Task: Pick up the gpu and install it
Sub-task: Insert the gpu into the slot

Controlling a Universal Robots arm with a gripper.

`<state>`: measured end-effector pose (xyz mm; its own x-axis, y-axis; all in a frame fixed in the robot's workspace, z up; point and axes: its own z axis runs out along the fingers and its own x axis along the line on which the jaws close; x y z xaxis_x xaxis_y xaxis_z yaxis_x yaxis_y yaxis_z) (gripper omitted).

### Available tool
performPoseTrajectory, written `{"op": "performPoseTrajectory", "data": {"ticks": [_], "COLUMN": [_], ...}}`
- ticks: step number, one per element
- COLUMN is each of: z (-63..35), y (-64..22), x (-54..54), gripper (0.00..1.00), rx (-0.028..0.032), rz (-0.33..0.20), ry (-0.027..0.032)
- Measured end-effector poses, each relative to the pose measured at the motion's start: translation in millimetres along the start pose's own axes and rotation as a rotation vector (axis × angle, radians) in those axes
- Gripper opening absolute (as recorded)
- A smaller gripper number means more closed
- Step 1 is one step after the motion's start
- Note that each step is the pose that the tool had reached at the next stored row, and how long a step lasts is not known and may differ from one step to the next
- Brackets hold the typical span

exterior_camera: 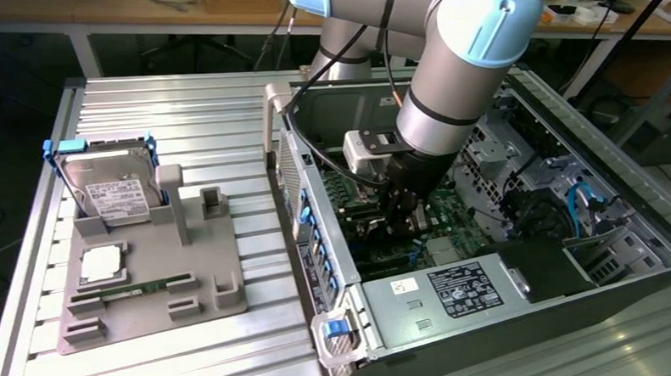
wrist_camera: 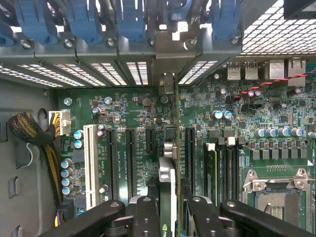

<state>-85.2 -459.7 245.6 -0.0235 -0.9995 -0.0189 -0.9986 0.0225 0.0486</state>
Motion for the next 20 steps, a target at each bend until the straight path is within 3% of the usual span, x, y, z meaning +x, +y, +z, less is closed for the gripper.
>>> {"op": "performPoseTrajectory", "data": {"ticks": [20], "z": [0.0], "y": [0.0], "x": [0.0], "gripper": [0.27], "rx": [0.0], "rz": [0.0], "ry": [0.0]}}
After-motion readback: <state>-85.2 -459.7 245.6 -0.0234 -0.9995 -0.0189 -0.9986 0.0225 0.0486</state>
